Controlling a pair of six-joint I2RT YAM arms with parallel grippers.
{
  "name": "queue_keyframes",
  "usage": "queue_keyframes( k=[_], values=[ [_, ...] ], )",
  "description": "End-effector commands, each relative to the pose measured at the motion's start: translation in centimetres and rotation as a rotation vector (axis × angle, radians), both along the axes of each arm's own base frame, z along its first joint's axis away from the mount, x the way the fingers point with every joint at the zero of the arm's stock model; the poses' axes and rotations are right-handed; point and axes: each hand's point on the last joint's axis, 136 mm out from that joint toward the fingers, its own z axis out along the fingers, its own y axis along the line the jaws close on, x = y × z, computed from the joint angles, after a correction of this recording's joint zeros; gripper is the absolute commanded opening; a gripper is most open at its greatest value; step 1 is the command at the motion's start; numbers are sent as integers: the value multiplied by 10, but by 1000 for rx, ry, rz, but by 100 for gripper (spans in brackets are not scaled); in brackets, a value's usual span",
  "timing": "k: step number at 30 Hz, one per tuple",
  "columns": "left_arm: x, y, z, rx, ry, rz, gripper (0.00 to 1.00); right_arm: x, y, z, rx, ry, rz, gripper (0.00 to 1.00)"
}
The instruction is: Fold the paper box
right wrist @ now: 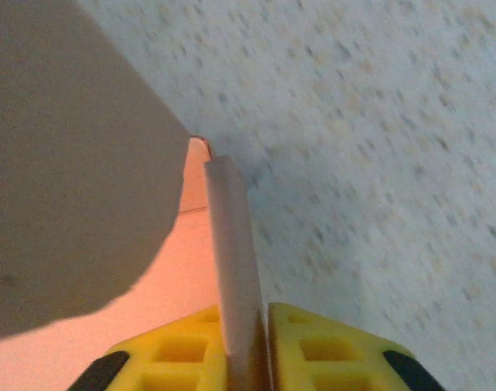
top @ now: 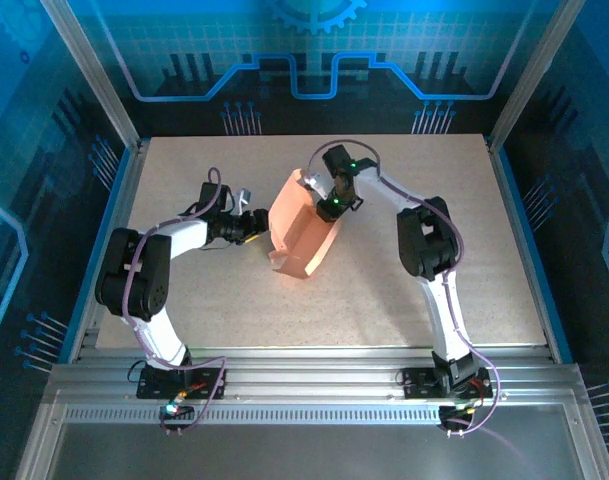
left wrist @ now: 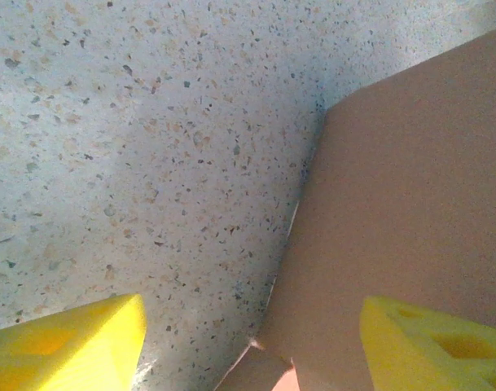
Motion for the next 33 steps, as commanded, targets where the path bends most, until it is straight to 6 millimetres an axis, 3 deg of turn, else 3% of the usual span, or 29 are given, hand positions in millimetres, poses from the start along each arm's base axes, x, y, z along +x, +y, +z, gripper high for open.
queue_keyframes(
  k=[1, 9, 13, 16, 20, 24, 26, 30, 31, 33],
  values=[
    [-5, -4, -6, -26, 25, -11, 71, 10, -18, 22, -56, -122, -107, 14],
    [8, -10, 0, -46, -9, -2, 72, 3, -30, 27, 124, -193, -363, 17],
    [19, -7, -2, -33, 3, 33, 71, 0, -37, 26, 208, -203, -471, 33],
    [24, 0, 0, -9, 4, 76, 72, -4, -47, 33, 300, -198, -553, 35],
    [26, 13, 11, 14, -42, 133, 77, -15, -65, 46, 350, -248, -618, 55],
    [19, 16, 20, 22, -84, 122, 79, -28, -73, 64, 377, -298, -582, 64],
    [11, 12, 11, 25, -50, 75, 75, -38, -67, 69, 413, -288, -513, 96],
    [4, 8, -15, 25, 74, 37, 61, -34, -63, 56, 368, -164, -430, 86],
    [2, 6, -21, 23, 94, 35, 55, -32, -62, 51, 340, -143, -412, 80],
    [-4, 2, -27, 37, 126, 17, 39, -27, -61, 46, 322, -103, -420, 57]
  ],
)
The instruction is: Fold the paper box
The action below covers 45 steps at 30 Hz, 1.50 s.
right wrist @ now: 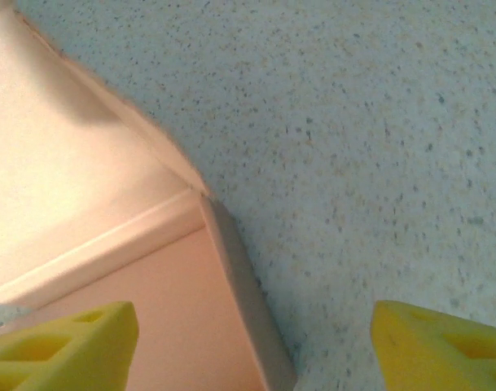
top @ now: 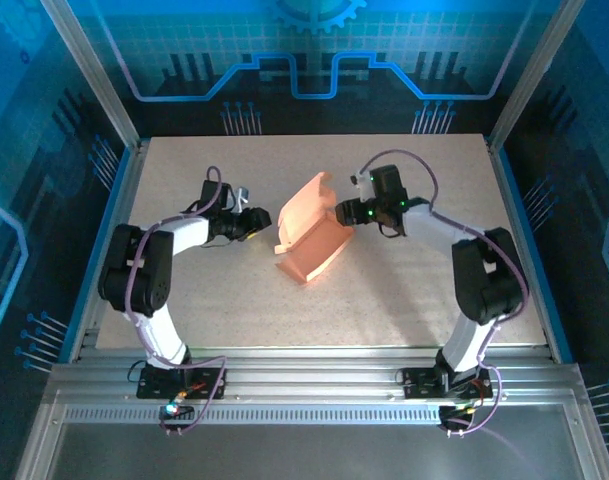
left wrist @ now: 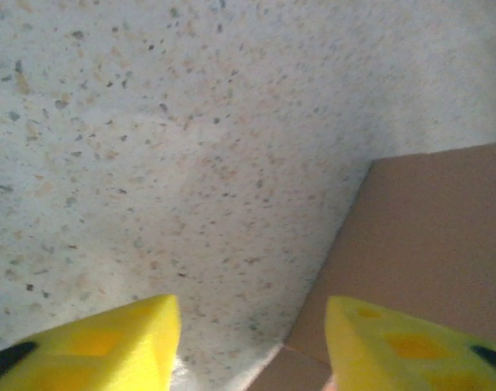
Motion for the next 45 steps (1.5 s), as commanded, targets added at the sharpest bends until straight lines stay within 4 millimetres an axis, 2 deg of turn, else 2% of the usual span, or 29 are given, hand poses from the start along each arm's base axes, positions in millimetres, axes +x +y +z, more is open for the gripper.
queue_keyframes(
  k=[1, 5, 9, 13, 16, 18, 24, 28, 32, 35, 40, 45],
  values=[
    [-18, -7, -19, 22, 108, -59, 36, -4, 4, -16, -3, 120, 64, 53],
    [-36, -18, -28, 72, 148, -137, 33, 0, 7, -19, 62, 175, 34, 53],
    [-49, -22, -34, 78, 178, -160, 26, -3, 11, -36, 56, 252, 78, 55],
    [-57, -27, -32, 61, 184, -172, 21, -4, 17, -53, 62, 293, 99, 46],
    [-60, -29, -33, 64, 188, -175, 20, -2, 20, -57, 65, 285, 89, 37],
    [-59, -30, -35, 57, 189, -174, 20, -2, 22, -60, 66, 284, 89, 31],
    [-54, -52, -36, 43, 186, -211, 20, -9, 26, -64, 64, 286, 92, 25],
    [-54, -66, -37, 35, 192, -245, 20, -12, 30, -67, 62, 289, 93, 24],
    [-57, -70, -34, 13, 187, -241, 20, -10, 27, -68, 70, 290, 58, 18],
    [-60, -75, -29, -15, 178, -247, 29, -9, 29, -67, 92, 294, 45, 17],
    [-61, -59, -17, 12, 153, -241, 34, -7, 18, -65, 66, 280, 18, 17],
    [-50, -34, 4, -8, 95, -171, 39, -10, 4, -60, 55, 263, -25, 16]
  ],
)
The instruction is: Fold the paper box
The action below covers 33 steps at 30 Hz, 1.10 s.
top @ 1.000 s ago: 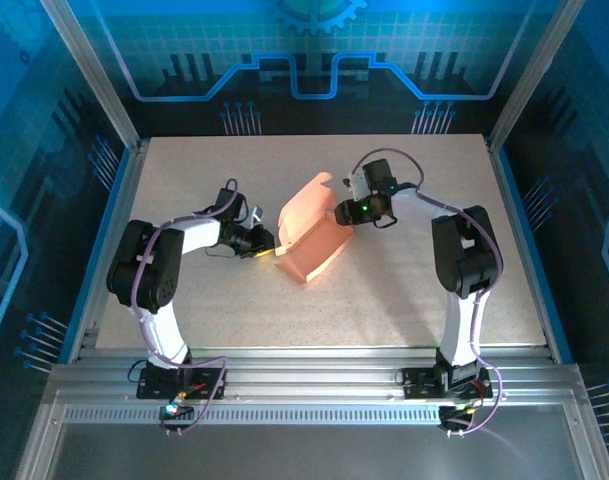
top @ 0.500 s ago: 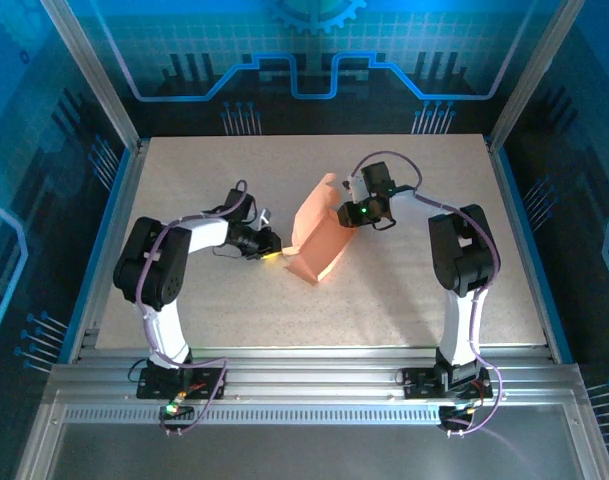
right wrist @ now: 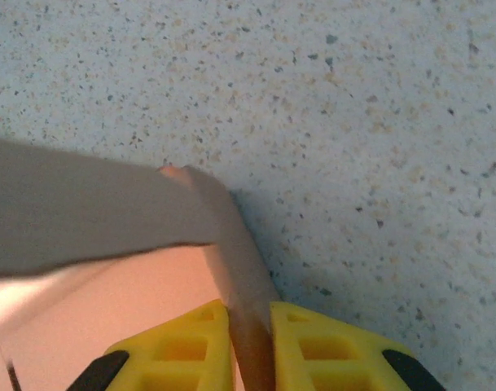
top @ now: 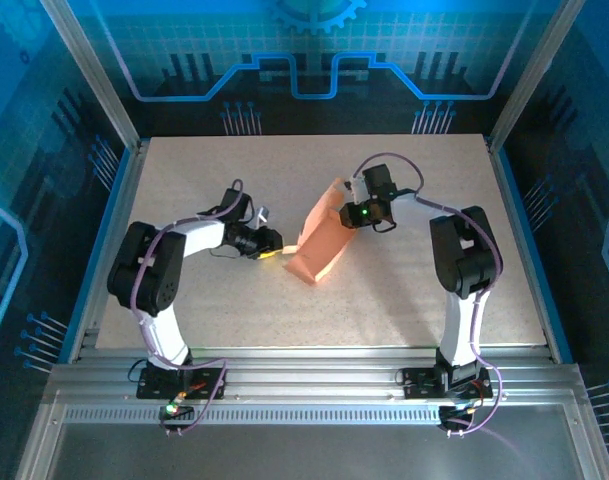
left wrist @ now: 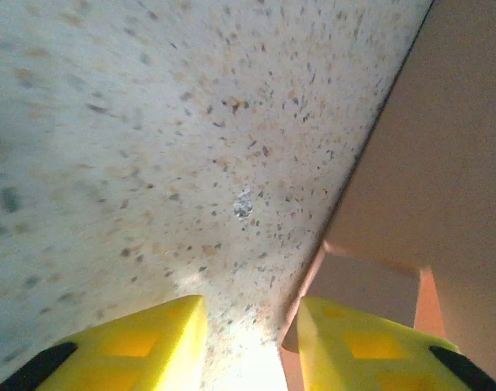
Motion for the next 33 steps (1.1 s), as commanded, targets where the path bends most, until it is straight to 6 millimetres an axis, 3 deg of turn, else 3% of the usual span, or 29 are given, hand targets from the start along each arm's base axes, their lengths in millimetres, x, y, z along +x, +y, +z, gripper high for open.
queue_keyframes(
  k=[1, 6, 9, 14, 17, 24, 33],
  values=[
    [4, 5, 23, -45, -54, -2, 40, -14, -6, 0, 9, 48, -38, 16],
    [28, 8, 18, 11, -60, -5, 41, -19, -10, 3, -4, 51, -32, 16],
    [42, 14, 28, 42, -109, 17, 38, -22, -13, 3, -23, 50, -33, 17],
    [58, 49, 51, 81, -200, 133, 38, -22, -18, 10, -37, 44, -49, 17],
    [68, 64, 45, 96, -196, 166, 37, -23, -18, 11, -42, 48, -42, 17],
    [89, 24, -2, 31, -60, 3, 12, -26, -17, 12, -33, 57, -47, 17],
    [75, -18, -10, -54, -8, -98, 8, -24, -14, 13, -18, 58, -55, 17]
  ],
)
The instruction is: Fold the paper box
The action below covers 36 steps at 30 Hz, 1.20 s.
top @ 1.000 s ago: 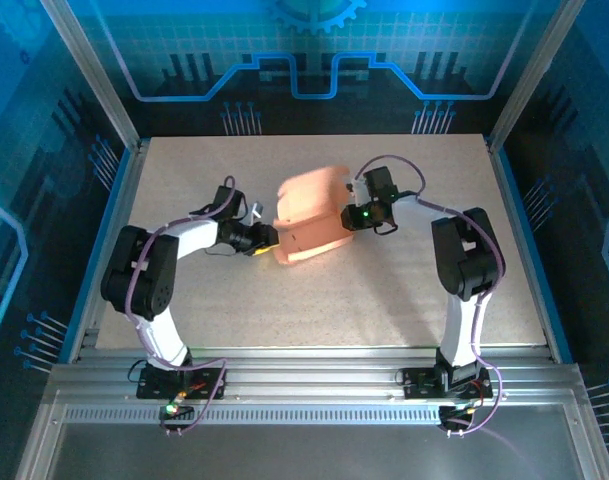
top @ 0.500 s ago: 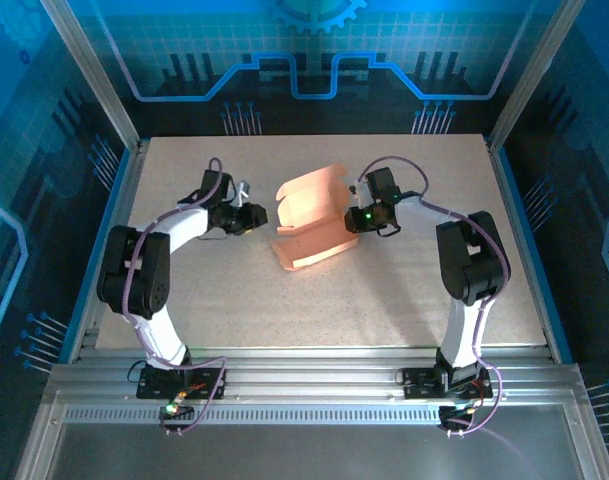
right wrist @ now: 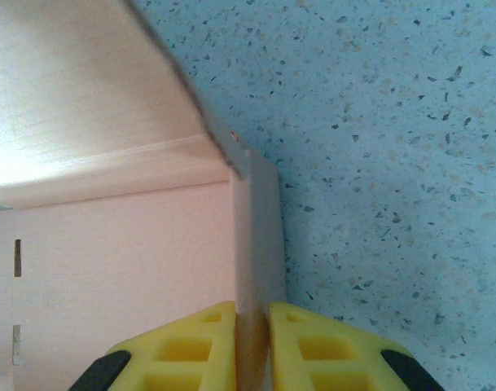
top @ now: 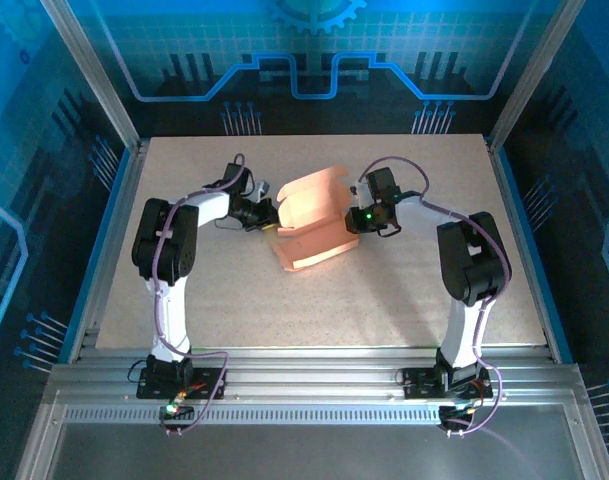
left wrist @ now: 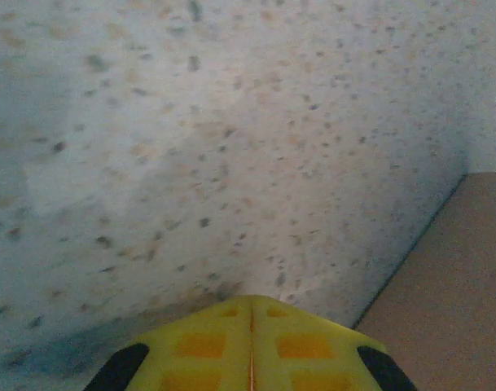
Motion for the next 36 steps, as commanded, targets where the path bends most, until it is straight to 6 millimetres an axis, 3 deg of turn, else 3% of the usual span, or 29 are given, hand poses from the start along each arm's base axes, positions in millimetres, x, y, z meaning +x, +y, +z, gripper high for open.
queue_keyframes(
  k=[1, 15, 23, 26, 30, 33, 36],
  values=[
    [-21, -23, 3, -64, 50, -77, 8, -3, 0, 10, 17, -1, -14, 16],
    [-55, -40, 18, -155, 55, -104, 13, 0, 7, 7, 55, -4, -85, 15],
    [-43, -39, 8, -158, 67, -26, 19, -6, 18, 3, 45, 9, -69, 15],
    [-40, -31, -1, -96, 79, 38, 20, -8, 10, 0, 2, 16, -123, 15],
    [-37, -26, 2, -89, 74, 108, 17, -9, 0, 2, -30, -18, -195, 13],
    [-39, -38, 6, -112, 66, 88, 17, -10, 4, 3, -6, -19, -196, 13],
    [-42, -49, 3, -157, 68, 56, 26, -11, 12, 2, 30, -13, -183, 13]
  ],
)
